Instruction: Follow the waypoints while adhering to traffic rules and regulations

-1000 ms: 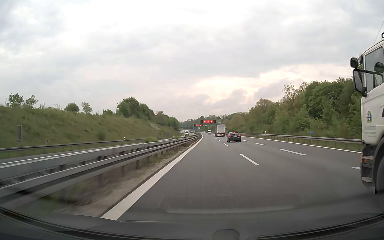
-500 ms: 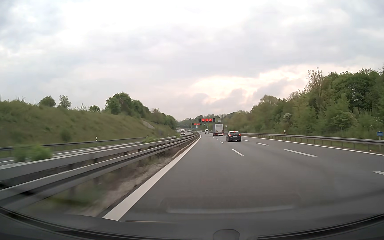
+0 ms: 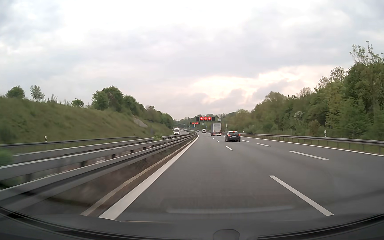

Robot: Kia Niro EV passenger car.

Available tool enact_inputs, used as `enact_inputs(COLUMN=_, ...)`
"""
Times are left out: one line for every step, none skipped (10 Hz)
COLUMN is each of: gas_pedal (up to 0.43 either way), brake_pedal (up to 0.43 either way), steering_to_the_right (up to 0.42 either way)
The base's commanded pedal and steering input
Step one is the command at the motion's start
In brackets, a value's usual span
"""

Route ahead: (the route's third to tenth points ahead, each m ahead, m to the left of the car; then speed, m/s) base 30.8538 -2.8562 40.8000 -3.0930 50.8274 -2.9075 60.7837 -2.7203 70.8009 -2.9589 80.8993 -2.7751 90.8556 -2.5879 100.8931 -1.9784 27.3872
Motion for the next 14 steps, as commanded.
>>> enact_inputs(gas_pedal=0.098, brake_pedal=0.000, steering_to_the_right=0.003)
enact_inputs(gas_pedal=0.098, brake_pedal=0.000, steering_to_the_right=0.003)
enact_inputs(gas_pedal=0.087, brake_pedal=0.000, steering_to_the_right=0.003)
enact_inputs(gas_pedal=0.087, brake_pedal=0.000, steering_to_the_right=0.002)
enact_inputs(gas_pedal=0.087, brake_pedal=0.000, steering_to_the_right=0.002)
enact_inputs(gas_pedal=0.087, brake_pedal=0.000, steering_to_the_right=0.001)
enact_inputs(gas_pedal=0.087, brake_pedal=0.000, steering_to_the_right=0.001)
enact_inputs(gas_pedal=0.098, brake_pedal=0.000, steering_to_the_right=0.001)
enact_inputs(gas_pedal=0.118, brake_pedal=0.000, steering_to_the_right=0.000)
enact_inputs(gas_pedal=0.118, brake_pedal=0.000, steering_to_the_right=0.000)
enact_inputs(gas_pedal=0.110, brake_pedal=0.000, steering_to_the_right=0.000)
enact_inputs(gas_pedal=0.098, brake_pedal=0.000, steering_to_the_right=0.000)
enact_inputs(gas_pedal=0.098, brake_pedal=0.000, steering_to_the_right=0.000)
enact_inputs(gas_pedal=0.098, brake_pedal=0.000, steering_to_the_right=0.000)
